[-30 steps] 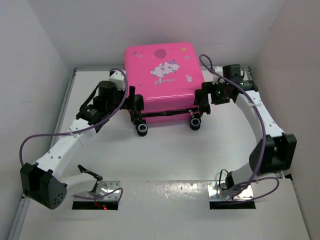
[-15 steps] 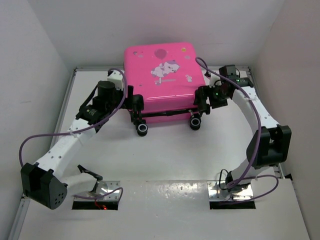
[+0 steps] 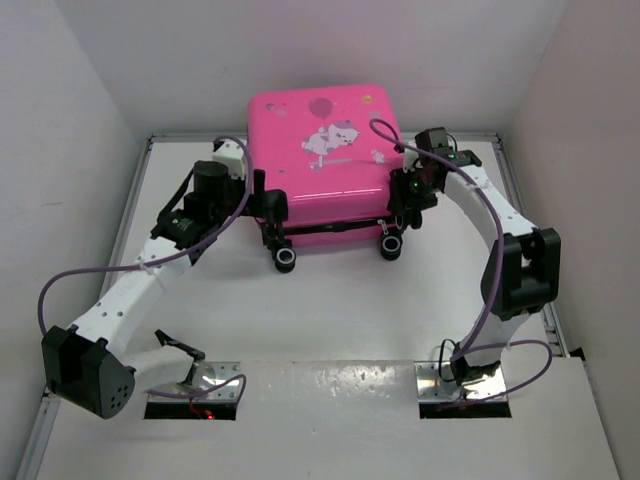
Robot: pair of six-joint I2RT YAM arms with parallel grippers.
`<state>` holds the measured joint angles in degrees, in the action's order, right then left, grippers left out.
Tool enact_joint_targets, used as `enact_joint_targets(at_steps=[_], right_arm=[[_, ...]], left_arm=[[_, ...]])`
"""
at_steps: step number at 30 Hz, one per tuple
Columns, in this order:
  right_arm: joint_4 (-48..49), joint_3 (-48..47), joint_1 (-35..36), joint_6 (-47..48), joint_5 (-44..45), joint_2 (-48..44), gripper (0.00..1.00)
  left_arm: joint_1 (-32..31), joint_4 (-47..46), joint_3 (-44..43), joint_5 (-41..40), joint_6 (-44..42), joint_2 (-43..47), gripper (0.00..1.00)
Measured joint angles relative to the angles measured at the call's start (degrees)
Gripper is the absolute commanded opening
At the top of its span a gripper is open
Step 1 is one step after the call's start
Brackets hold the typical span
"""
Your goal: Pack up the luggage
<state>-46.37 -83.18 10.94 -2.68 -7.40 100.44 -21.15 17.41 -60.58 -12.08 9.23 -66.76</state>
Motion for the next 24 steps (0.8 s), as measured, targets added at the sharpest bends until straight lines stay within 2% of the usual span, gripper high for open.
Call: enact_joint_targets(at_steps=[2,3,10,18,24], right_arm=[[1.3,-0.3,0.1,-4.4,1.5,-0.5,0.16],[1.5,-0.3,0.0,-5.6,1.3,-0.7,0.0],[3.0,0.1,1.7,-1.9,6.7,-2.6,0.0],[1.6,-3.9,7.9,3.1,16.3,-8.0,0.0],[3.6,-0.3,8.6,5.3,18.7,-9.9,0.0]], left_arm=[[0.2,0.0,0.0,0.0,0.0,-0.1,1.0],[0.4,-0.2,0.0,0.0,0.0,-0.2,1.0],[0.6,-0.5,0.5,0.0,0.0,-1.5,1.0],[1.1,-1.8,0.7,-1.0,0.3,-1.7,1.0],[0.9,-3.2,0.7,-0.4,0.5,-2.0,1.0]])
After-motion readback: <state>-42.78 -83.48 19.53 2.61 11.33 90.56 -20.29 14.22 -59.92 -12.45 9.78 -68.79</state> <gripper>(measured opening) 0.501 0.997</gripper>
